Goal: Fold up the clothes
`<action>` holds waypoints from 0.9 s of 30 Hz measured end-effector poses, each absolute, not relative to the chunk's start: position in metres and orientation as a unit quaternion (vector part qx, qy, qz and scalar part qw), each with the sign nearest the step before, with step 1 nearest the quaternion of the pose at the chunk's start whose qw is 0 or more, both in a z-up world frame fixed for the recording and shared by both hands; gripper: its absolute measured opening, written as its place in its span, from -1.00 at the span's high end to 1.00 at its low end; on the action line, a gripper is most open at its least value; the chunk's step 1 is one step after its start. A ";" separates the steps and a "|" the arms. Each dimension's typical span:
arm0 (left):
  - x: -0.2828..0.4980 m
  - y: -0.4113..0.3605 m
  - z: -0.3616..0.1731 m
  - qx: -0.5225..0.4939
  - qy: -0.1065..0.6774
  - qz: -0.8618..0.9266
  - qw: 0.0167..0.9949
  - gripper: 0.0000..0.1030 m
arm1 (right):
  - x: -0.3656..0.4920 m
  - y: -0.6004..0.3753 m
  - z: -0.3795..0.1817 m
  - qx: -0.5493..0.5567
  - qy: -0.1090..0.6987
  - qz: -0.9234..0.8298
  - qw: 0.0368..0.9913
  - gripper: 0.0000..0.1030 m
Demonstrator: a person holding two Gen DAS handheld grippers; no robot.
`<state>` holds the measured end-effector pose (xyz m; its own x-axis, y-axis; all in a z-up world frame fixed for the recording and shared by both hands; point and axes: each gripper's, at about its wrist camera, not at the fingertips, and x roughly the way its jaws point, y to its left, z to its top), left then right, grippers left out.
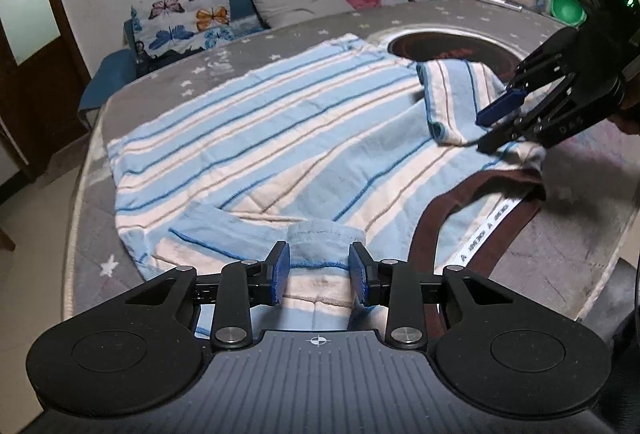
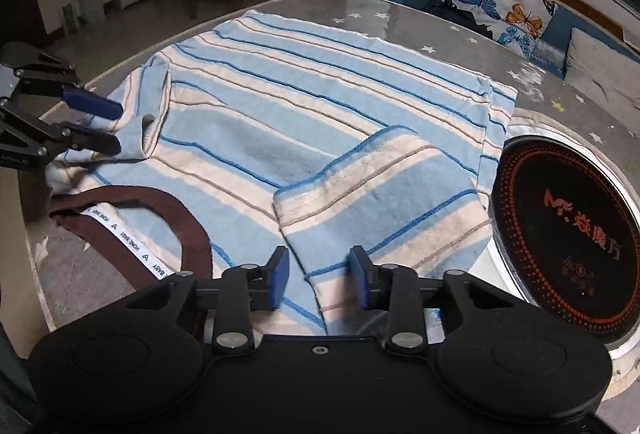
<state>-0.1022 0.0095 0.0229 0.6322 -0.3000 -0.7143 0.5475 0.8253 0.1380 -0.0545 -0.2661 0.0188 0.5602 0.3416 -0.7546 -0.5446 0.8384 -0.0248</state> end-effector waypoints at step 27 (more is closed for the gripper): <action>-0.118 0.135 0.064 0.069 0.330 -0.034 0.941 0.90 | -0.071 -0.382 0.050 -0.069 0.357 0.041 0.931 0.95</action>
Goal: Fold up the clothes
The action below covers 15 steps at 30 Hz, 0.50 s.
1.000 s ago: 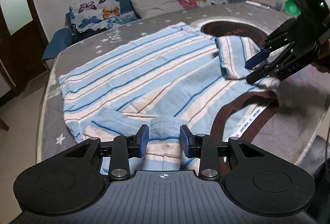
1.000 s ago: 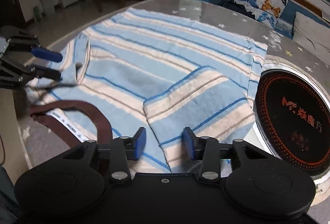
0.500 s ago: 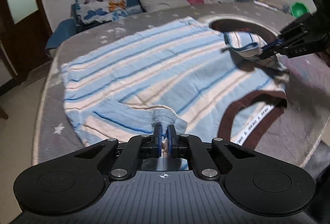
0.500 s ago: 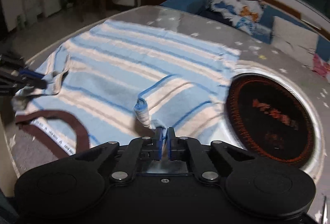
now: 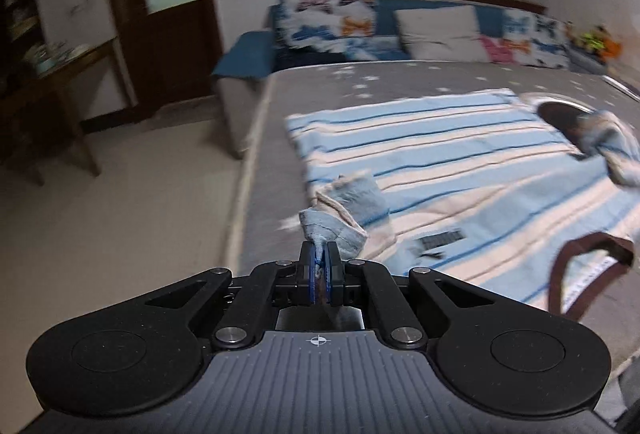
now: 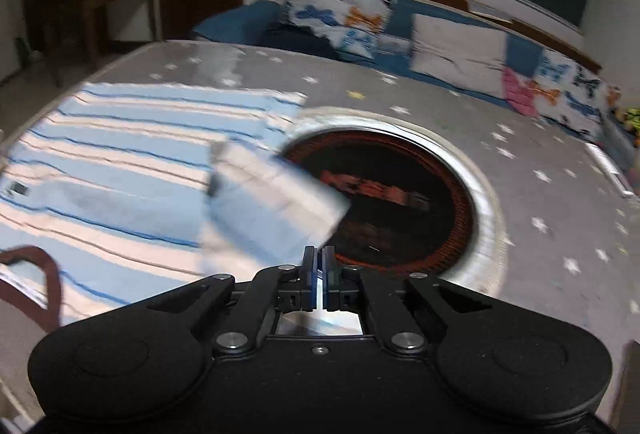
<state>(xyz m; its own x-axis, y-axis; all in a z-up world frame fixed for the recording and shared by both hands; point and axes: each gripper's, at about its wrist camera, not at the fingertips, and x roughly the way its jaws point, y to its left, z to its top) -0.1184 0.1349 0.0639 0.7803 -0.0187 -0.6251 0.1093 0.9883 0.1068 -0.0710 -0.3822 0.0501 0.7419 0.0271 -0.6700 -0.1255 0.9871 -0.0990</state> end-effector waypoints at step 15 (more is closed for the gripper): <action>-0.123 0.140 0.089 0.095 0.317 -0.031 0.943 0.59 | -0.038 -0.368 0.057 -0.074 0.329 0.108 0.935 0.10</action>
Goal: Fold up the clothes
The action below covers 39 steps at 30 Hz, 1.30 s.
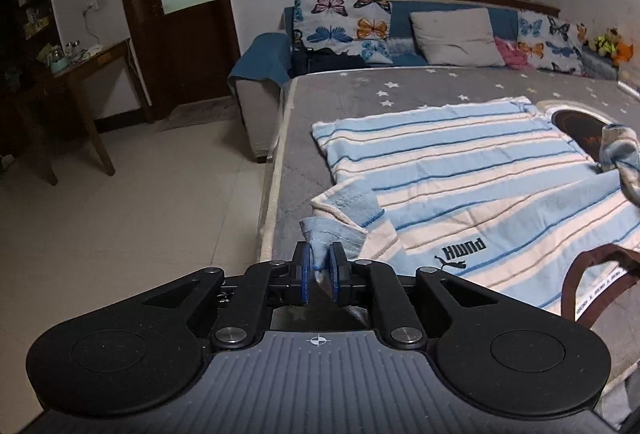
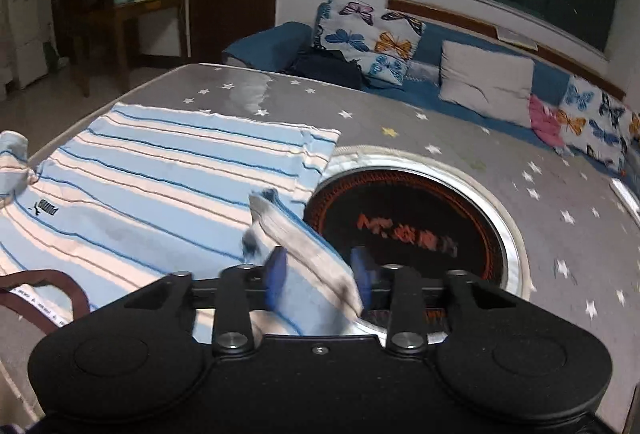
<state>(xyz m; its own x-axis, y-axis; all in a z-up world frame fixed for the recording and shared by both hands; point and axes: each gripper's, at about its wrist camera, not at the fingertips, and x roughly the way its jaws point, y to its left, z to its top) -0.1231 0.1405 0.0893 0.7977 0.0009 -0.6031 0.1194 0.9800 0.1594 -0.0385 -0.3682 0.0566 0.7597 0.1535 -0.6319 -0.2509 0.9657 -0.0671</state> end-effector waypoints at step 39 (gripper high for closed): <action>-0.097 -0.009 0.021 0.160 0.380 -0.262 0.873 0.43 | -0.061 -0.357 0.043 -0.089 0.366 0.092 0.922 0.23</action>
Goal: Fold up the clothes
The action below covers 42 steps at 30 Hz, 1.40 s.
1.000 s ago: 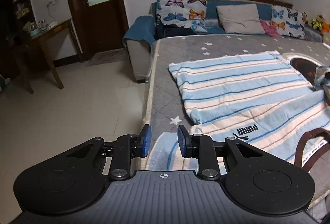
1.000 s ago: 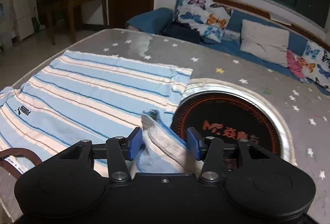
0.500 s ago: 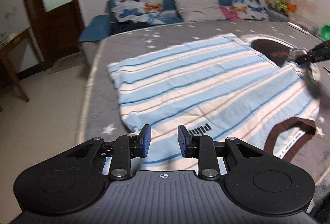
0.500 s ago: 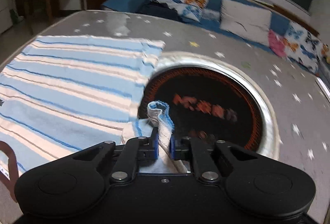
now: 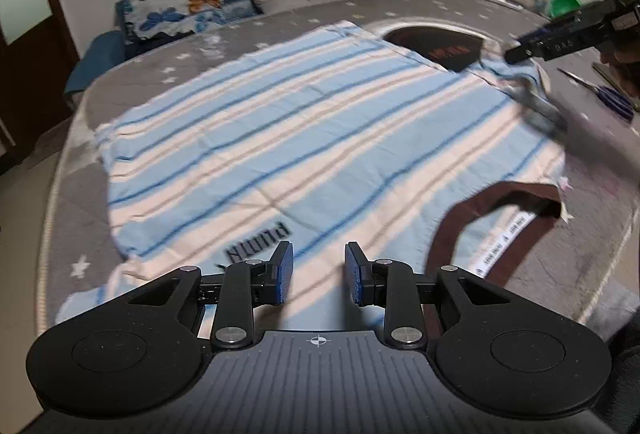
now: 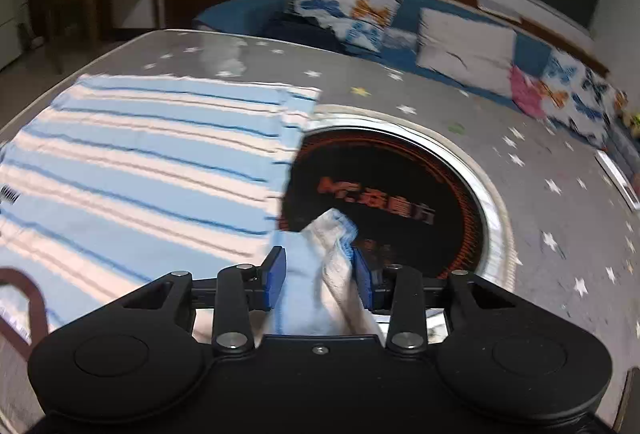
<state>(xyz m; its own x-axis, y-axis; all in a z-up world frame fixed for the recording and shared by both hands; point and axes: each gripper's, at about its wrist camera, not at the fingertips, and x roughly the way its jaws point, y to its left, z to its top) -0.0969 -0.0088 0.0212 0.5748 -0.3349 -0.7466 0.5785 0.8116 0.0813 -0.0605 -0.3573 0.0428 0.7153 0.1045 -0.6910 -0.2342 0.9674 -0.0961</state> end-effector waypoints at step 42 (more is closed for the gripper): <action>-0.145 -0.006 0.040 0.179 0.386 -0.400 0.812 0.93 | -0.121 -0.255 0.059 -0.138 0.424 0.382 0.809 0.47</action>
